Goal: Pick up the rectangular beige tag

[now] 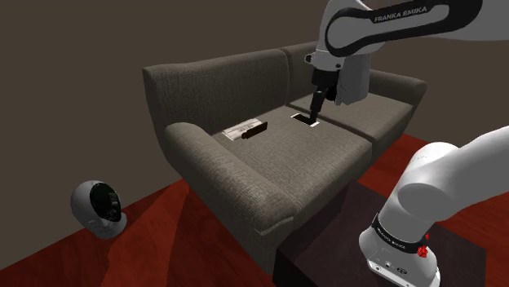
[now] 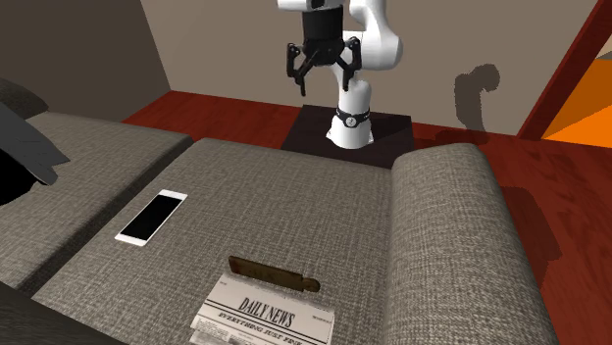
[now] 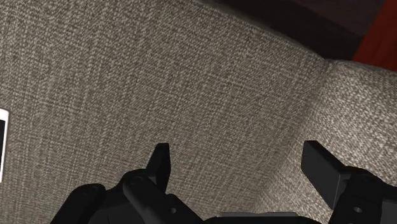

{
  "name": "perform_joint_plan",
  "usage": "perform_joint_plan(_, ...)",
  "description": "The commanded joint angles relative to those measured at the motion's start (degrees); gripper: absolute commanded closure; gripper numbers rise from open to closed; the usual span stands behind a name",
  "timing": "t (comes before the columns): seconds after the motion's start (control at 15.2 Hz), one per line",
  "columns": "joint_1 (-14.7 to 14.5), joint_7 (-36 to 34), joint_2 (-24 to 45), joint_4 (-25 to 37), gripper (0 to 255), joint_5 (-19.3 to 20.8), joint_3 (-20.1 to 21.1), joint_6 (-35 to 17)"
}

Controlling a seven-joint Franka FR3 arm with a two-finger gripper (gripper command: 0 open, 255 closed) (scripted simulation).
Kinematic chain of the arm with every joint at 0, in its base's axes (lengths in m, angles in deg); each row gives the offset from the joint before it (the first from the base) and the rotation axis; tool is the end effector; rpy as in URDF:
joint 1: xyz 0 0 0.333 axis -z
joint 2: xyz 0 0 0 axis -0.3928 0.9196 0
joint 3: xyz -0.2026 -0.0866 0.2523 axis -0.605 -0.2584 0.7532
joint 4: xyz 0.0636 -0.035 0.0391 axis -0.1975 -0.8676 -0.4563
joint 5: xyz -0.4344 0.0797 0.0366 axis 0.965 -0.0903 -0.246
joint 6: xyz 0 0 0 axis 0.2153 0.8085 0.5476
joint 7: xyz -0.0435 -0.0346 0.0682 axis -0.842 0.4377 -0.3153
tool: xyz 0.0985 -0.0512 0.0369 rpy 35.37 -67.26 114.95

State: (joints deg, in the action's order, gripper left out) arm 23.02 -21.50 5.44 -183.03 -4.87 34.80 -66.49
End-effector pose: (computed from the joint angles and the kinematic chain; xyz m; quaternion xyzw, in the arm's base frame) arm 0.3970 -0.0684 0.4958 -0.9835 -0.1775 -0.0088 0.0331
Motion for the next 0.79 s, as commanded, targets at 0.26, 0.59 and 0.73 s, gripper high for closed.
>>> perform_joint_plan(0.26,-2.13,18.09,11.49,4.05,0,2.29,-7.38,-7.85)
perform_joint_plan(0.59,-4.36,33.13,22.86,10.28,0,0.59,-12.21,-13.08)
perform_joint_plan(0.73,-5.05,39.28,27.7,13.39,0,-1.03,-13.57,-14.68)
